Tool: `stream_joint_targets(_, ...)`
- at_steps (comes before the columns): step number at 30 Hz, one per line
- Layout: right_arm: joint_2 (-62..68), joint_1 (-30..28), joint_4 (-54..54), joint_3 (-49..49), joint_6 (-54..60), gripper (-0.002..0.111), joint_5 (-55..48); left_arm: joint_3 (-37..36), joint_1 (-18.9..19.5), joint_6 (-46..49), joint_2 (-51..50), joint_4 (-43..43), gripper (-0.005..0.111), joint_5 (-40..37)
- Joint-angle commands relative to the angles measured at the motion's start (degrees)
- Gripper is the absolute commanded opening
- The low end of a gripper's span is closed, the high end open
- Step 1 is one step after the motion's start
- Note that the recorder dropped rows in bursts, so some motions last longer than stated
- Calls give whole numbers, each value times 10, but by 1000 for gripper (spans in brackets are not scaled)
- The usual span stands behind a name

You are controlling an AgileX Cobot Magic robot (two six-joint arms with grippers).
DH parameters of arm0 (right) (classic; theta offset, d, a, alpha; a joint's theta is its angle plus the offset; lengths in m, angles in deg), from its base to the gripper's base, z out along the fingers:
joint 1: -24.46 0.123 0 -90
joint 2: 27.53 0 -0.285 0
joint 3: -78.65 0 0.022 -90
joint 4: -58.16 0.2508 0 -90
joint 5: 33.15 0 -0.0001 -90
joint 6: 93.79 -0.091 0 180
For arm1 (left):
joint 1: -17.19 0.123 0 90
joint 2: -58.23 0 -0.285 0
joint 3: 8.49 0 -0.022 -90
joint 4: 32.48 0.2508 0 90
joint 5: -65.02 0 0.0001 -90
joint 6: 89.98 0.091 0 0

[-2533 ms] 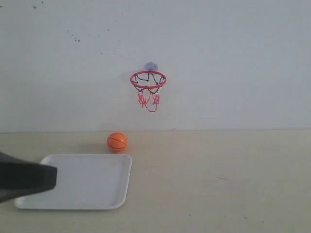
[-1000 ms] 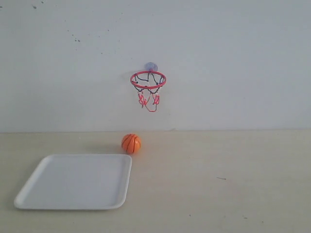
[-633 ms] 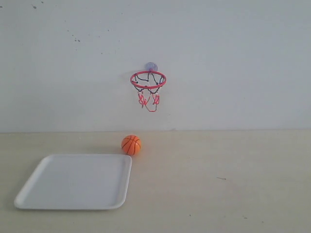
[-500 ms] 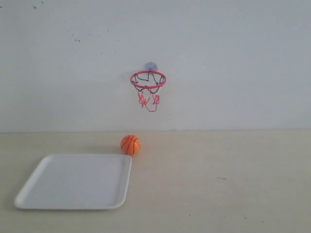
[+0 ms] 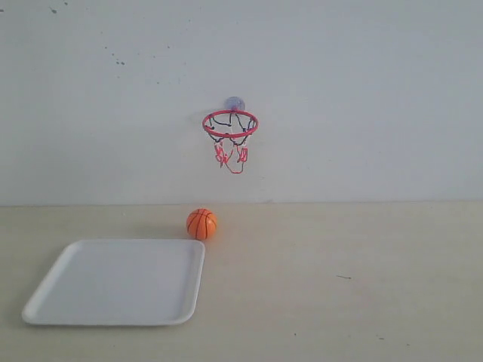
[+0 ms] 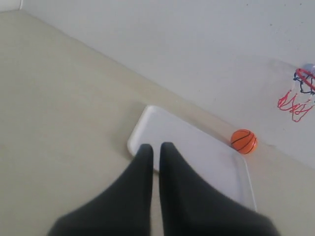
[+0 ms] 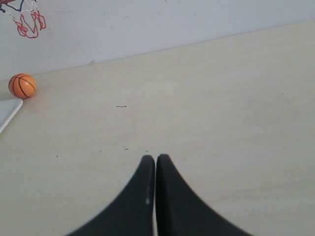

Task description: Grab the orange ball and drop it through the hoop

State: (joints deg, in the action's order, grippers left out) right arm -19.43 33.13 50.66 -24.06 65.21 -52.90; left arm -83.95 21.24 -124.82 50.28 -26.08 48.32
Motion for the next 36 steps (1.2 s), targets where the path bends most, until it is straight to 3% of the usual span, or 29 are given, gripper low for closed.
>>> stream_joint_targets(1,-3,-2,-5,-1,5,0,6,-18,0,13,2,5,4,29)
stream_joint_targets(9,-3,-2,-5,-1,5,0,6,-18,0,203,2,5,4,-7)
stream_joint_targets(20,-3,-2,-5,-1,5,0,6,-18,-2,204,2,5,4,-8)
stream_joint_targets(26,-3,-2,-5,-1,5,0,6,-18,-46,204,2,5,4,-8)
stream_joint_targets(36,-3,-2,-5,-1,5,0,6,-18,-46,204,2,5,4,-8)
